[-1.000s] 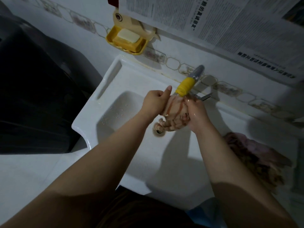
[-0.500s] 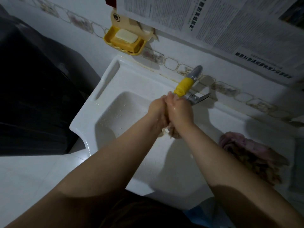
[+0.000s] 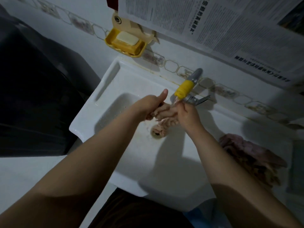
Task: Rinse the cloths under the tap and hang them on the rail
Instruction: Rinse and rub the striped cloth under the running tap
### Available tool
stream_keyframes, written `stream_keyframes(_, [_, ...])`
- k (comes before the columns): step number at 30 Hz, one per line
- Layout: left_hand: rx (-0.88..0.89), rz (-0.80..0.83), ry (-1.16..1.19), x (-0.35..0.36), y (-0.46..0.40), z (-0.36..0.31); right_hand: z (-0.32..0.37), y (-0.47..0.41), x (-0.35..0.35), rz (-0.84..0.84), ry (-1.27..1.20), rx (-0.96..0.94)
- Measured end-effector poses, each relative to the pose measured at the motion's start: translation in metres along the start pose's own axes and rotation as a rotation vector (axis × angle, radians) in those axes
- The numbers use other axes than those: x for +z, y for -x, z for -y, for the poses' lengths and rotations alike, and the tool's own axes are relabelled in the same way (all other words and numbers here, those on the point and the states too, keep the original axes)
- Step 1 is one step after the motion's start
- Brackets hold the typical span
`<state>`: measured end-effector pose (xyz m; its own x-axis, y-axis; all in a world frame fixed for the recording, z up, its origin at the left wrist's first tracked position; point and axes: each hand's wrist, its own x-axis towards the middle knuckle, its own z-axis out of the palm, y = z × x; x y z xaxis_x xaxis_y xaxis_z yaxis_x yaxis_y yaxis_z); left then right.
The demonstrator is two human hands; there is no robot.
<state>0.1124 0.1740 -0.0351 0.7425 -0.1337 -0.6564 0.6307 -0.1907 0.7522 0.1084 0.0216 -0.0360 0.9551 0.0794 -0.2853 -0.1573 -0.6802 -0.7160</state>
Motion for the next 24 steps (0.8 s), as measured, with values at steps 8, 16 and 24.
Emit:
stream_keyframes(8, [0.373,-0.072,-0.218,0.002,-0.003,-0.03,0.011,0.007,0.009,0.372,-0.224,0.047])
stream_keyframes(16, [0.222,0.116,0.447,0.01,-0.011,0.068,-0.005,-0.006,-0.006,0.077,-0.648,0.237])
stream_keyframes(24, [0.082,-0.309,0.528,0.043,-0.007,0.031,0.021,0.028,0.032,-0.095,-0.108,0.024])
